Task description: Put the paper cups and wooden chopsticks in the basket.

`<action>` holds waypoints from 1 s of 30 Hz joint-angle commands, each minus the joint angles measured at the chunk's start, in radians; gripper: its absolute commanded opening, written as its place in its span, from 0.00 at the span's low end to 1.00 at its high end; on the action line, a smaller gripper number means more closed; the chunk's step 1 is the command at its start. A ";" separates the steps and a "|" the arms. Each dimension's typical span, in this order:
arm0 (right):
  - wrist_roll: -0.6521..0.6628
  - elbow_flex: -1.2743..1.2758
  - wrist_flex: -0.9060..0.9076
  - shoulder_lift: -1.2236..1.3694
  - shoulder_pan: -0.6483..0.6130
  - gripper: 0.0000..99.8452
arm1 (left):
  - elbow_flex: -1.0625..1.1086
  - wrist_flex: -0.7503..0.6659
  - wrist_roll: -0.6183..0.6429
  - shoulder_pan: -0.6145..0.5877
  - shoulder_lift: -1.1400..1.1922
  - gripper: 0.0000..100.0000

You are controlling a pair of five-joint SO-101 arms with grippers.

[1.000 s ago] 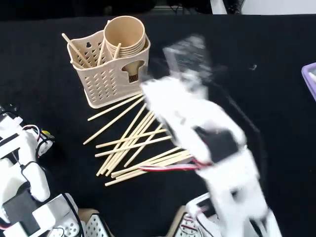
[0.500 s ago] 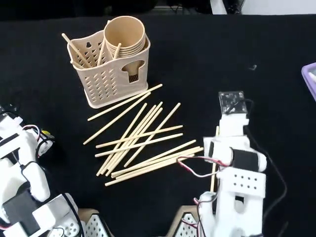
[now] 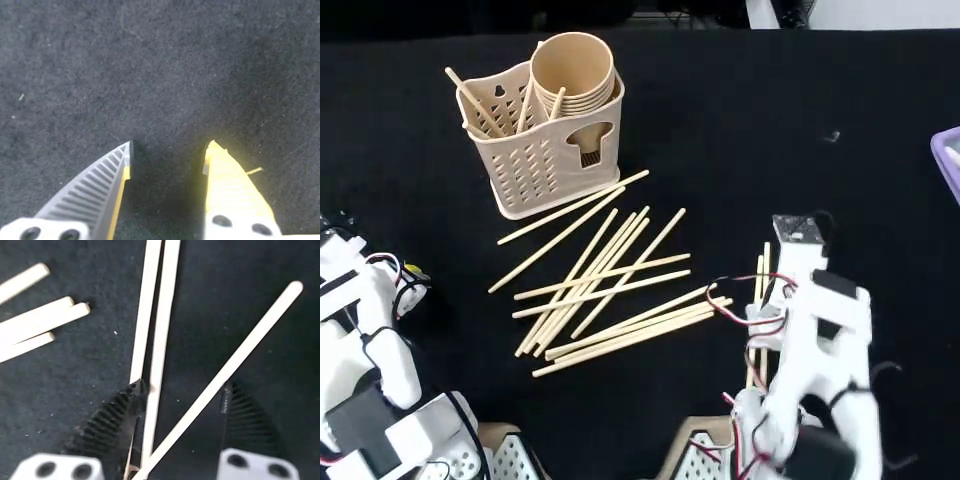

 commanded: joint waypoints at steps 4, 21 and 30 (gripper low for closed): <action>0.011 -0.068 -0.005 0.119 0.020 0.25 | -0.031 -0.014 0.005 -0.012 0.002 0.24; 0.002 -0.145 -0.031 0.119 -0.118 0.01 | -0.031 -0.014 0.005 -0.012 0.002 0.24; 0.002 -0.303 -0.037 0.119 -0.147 0.01 | -0.035 -0.014 0.005 -0.012 0.002 0.24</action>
